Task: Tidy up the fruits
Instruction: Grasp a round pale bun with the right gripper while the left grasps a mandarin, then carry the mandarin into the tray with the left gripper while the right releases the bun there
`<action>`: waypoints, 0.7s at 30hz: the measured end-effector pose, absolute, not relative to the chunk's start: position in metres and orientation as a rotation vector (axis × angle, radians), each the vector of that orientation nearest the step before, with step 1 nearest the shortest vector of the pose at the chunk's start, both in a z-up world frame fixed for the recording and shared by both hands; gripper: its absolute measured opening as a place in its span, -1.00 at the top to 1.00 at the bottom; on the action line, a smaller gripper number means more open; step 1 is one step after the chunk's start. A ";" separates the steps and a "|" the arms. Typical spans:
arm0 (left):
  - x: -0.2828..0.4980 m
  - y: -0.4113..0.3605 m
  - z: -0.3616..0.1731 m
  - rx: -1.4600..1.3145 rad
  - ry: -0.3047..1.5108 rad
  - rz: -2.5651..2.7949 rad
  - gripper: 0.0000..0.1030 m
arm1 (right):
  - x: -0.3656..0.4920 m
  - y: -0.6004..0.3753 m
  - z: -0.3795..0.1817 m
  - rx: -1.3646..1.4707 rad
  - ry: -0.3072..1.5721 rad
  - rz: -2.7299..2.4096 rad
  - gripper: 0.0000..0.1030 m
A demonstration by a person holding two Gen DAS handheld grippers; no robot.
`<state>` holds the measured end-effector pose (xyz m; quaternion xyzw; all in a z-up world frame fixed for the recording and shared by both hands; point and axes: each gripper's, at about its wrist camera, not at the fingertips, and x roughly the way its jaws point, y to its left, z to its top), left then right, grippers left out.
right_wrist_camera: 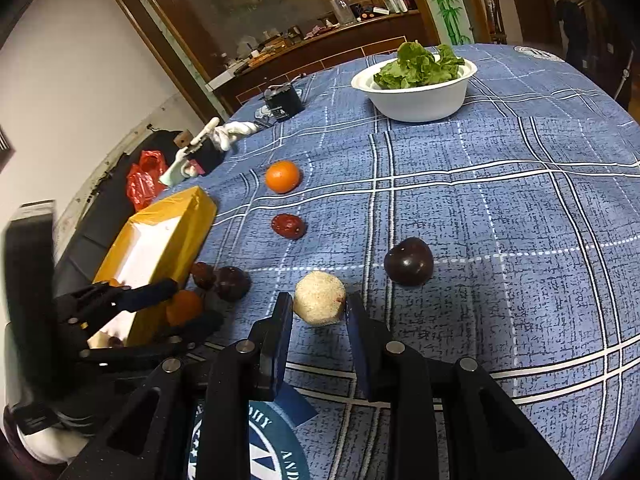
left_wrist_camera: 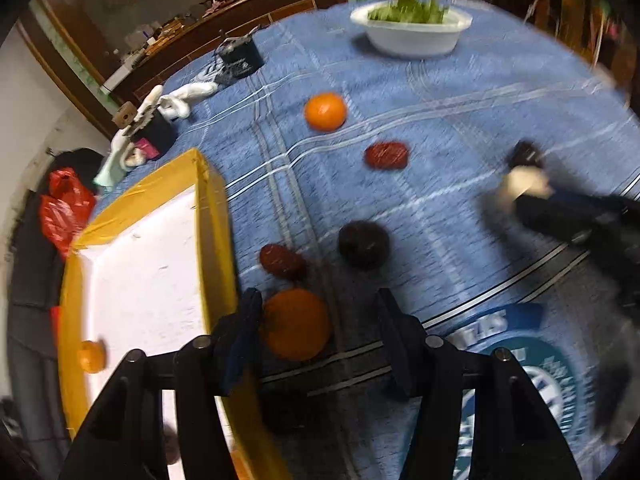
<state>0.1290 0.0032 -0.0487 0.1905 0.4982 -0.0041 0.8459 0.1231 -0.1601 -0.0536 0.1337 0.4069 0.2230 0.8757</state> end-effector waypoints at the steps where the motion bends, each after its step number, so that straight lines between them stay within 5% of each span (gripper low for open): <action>1: 0.127 0.003 -0.047 0.416 1.035 0.003 0.25 | 0.122 -0.160 -0.052 0.280 0.844 0.469 0.42; 2: 0.124 0.003 -0.044 0.420 1.017 0.005 0.40 | 0.120 -0.160 -0.051 0.280 0.838 0.470 0.42; 21: 0.033 0.151 0.023 -0.380 0.827 -0.094 0.40 | 0.108 -0.166 -0.048 0.548 0.868 0.699 0.41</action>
